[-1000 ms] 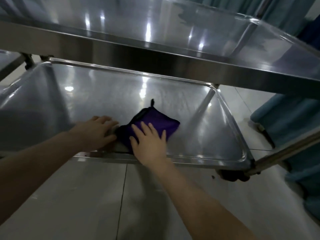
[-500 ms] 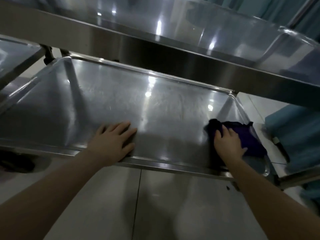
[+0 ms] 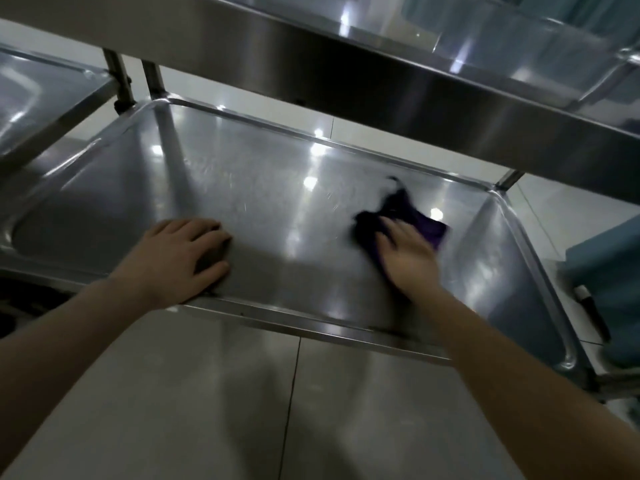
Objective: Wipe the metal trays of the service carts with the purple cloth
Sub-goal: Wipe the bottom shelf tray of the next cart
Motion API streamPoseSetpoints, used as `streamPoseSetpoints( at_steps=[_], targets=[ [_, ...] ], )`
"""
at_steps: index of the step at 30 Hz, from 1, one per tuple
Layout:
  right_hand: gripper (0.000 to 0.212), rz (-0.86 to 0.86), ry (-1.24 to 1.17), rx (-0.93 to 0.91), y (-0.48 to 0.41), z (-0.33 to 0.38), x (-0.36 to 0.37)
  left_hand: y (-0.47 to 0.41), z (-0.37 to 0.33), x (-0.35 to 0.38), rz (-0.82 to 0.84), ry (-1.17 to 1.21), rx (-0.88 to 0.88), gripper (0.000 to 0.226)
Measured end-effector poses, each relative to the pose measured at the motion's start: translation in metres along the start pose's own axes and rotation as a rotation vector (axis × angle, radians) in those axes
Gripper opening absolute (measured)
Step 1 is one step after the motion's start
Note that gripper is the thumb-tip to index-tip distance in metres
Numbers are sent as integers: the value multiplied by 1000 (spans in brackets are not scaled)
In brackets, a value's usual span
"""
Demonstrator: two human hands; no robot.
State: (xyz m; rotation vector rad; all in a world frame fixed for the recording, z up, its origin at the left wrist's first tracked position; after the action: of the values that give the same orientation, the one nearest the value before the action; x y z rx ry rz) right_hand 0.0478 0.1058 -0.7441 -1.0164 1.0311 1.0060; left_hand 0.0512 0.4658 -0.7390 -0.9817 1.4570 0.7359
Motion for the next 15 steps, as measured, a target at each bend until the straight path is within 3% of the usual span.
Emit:
streamPoseSetpoints(
  at_steps=[3, 6, 12, 15],
  targets=[
    [44, 38, -80, 360, 23, -109, -29, 1, 14, 0, -9, 31, -25, 70],
    [52, 182, -63, 400, 19, -119, -35, 1, 14, 2, -27, 82, -34, 70],
    [48, 115, 19, 218, -2, 57, 12, 2, 18, 2, -62, 147, -25, 69],
    [47, 129, -9, 12, -9, 171, 38, 5, 22, 2, -120, 211, -42, 63]
  ],
)
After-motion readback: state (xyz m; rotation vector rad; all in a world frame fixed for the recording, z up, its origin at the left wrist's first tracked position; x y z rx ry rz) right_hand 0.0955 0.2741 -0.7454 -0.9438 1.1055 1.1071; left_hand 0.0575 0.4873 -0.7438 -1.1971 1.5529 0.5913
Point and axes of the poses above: each hand's wrist, its own y-axis away from the middle knuckle, its own x-axis out of the palm, z = x × y, the point moved 7 cm from there along -y, towards the middle knuckle, and after that the axes turned 2 degrees about -z, right-handed, at the moved point
